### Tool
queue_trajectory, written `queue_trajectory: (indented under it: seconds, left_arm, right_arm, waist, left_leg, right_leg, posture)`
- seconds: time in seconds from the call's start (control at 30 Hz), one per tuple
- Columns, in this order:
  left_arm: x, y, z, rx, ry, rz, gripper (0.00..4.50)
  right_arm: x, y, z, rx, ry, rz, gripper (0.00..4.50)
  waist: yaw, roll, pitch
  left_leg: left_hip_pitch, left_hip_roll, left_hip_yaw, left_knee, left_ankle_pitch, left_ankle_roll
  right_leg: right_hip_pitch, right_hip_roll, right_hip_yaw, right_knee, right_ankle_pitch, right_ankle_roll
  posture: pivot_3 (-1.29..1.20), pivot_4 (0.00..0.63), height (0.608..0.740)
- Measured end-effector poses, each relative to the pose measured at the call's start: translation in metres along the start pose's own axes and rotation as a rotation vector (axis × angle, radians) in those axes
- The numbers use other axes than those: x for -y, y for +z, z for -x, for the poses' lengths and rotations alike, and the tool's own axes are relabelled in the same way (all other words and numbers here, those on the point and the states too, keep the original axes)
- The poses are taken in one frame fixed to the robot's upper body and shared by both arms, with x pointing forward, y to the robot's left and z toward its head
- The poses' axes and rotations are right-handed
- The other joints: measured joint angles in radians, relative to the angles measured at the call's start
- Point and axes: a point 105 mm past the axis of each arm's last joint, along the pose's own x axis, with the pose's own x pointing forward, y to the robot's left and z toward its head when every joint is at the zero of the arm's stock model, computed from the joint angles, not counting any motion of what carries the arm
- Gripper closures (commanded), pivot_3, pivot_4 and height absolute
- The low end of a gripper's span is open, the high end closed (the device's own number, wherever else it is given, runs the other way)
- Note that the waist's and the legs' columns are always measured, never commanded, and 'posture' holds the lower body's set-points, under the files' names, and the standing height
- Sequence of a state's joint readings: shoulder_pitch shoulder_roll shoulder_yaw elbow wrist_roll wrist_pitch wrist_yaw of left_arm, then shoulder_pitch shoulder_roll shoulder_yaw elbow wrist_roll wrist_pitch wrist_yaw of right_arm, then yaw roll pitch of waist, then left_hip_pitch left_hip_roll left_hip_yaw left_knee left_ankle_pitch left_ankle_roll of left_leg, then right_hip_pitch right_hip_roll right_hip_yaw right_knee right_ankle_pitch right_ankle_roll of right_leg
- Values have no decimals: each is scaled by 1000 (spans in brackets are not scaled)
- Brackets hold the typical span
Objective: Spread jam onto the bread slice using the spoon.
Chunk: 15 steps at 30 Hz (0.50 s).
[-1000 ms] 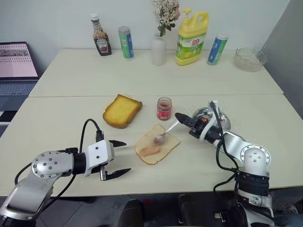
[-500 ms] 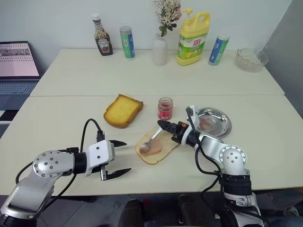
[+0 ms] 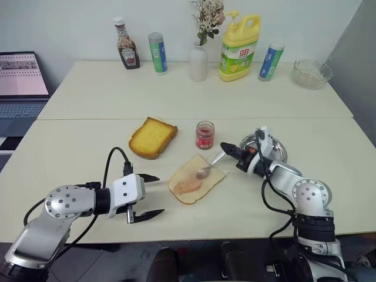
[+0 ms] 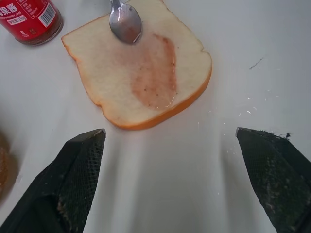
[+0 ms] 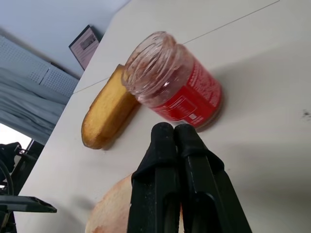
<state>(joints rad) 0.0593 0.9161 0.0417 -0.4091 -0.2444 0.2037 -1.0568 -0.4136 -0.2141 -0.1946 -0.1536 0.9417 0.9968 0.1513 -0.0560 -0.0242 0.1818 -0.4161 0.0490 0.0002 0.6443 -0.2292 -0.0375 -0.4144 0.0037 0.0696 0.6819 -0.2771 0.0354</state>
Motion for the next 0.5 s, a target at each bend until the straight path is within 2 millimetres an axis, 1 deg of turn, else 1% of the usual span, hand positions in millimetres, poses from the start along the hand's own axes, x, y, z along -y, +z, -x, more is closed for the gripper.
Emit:
queue_trajectory:
  seconds: [0.03,0.1,0.17,0.27,0.33,0.43,0.5]
  left_arm:
    - [0,0,0,0,0,0,0]
    - [-1,-3,0,-3,2,6,0]
    - [-2,-2,0,0,2,0,0]
    - [-3,0,0,4,4,-10,0]
    - [-3,0,0,4,2,-8,0]
    - [-3,0,0,4,2,-8,0]
    - [-3,0,0,4,2,-7,0]
  right_arm:
    - [1,4,4,7,7,-11,4485]
    - [-6,6,8,3,45,-23,4485]
    - [-21,4,8,-5,105,-34,4485]
    - [-34,-2,3,-18,143,-56,4485]
    - [-40,-10,-2,-35,153,-75,4485]
    - [-52,-35,-10,-103,180,-97,4485]
    - [-56,-46,-12,-139,188,-98,4485]
  waist:
    - [0,0,0]
    - [0,0,0]
    - [-2,0,0]
    - [-2,0,0]
    - [-2,0,0]
    - [-2,0,0]
    - [-2,0,0]
  left_leg:
    - [0,0,0,0,0,0]
    - [0,0,0,0,0,0]
    - [0,1,0,0,0,0]
    - [0,1,0,0,0,0]
    - [0,1,0,0,0,0]
    - [0,1,0,0,0,0]
    - [0,1,0,0,0,0]
  right_leg:
    - [0,0,0,0,0,0]
    - [0,0,0,0,0,0]
    - [0,1,0,0,0,0]
    - [0,1,0,0,0,0]
    - [0,1,0,0,0,0]
    - [0,1,0,0,0,0]
    - [0,1,0,0,0,0]
  posture:
    - [0,150,740]
    - [0,150,740]
    - [0,150,740]
    - [0,150,740]
    - [0,150,740]
    - [0,150,740]
    - [0,150,740]
